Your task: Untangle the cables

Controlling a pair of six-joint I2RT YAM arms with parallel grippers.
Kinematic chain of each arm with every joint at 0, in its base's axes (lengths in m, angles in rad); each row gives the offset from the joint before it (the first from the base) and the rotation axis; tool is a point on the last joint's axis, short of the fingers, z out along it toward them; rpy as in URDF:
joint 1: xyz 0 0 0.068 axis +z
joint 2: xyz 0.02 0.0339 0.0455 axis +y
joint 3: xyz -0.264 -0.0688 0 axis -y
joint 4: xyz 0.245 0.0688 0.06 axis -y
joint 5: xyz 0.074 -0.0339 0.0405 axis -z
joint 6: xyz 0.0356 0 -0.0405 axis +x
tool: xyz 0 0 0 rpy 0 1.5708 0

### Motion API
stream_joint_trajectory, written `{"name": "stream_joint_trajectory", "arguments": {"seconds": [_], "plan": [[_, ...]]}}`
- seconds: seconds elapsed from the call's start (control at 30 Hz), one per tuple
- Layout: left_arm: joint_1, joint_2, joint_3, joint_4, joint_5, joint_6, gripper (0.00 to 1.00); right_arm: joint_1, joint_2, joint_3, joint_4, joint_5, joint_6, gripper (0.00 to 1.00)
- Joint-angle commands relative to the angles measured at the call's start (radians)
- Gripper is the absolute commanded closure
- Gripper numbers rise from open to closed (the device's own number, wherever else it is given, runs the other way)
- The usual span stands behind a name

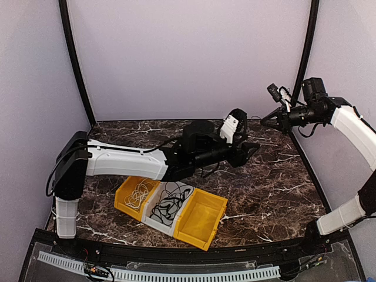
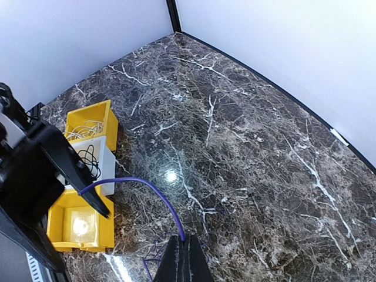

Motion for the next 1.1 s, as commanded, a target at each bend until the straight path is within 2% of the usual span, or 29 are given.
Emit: {"name": "stream_joint_trajectory", "arguments": {"seconds": [0.0, 0.27, 0.43, 0.57, 0.63, 0.67, 0.7, 0.77, 0.87, 0.97, 1.07], "plan": [[0.002, 0.088, 0.107, -0.002, 0.062, 0.070, 0.41, 0.007, -0.016, 0.019, 0.004, -0.074, 0.023, 1.00], [0.008, 0.209, 0.204, -0.009, -0.029, 0.052, 0.43, 0.019, -0.033, 0.014, -0.004, -0.099, 0.032, 1.00], [0.020, 0.244, 0.247, -0.004, 0.005, 0.020, 0.63, 0.025, -0.036, 0.002, 0.002, -0.099, 0.033, 1.00], [0.024, 0.239, 0.247, 0.022, 0.045, 0.010, 0.83, 0.024, -0.032, -0.008, 0.014, -0.091, 0.035, 1.00], [0.024, 0.235, 0.242, 0.036, 0.042, 0.000, 0.94, 0.025, -0.032, -0.022, 0.032, -0.084, 0.048, 0.96], [0.025, 0.225, 0.228, 0.043, 0.034, -0.014, 0.99, 0.024, -0.030, -0.029, 0.044, -0.069, 0.054, 0.88], [0.026, 0.219, 0.217, 0.065, 0.030, -0.022, 1.00, 0.020, -0.031, -0.039, 0.059, -0.054, 0.063, 0.81], [0.031, 0.200, 0.187, 0.087, 0.010, -0.056, 1.00, -0.009, -0.044, -0.079, 0.106, -0.041, 0.091, 0.57], [0.048, 0.168, 0.137, 0.111, -0.039, -0.156, 1.00, -0.073, -0.095, -0.221, 0.261, -0.105, 0.160, 0.22], [0.076, 0.151, 0.108, 0.127, -0.039, -0.239, 1.00, -0.076, -0.129, -0.357, 0.366, -0.125, 0.122, 0.06], [0.095, 0.146, 0.087, 0.140, -0.035, -0.323, 1.00, -0.075, -0.114, -0.456, 0.418, -0.155, 0.095, 0.03]]}}
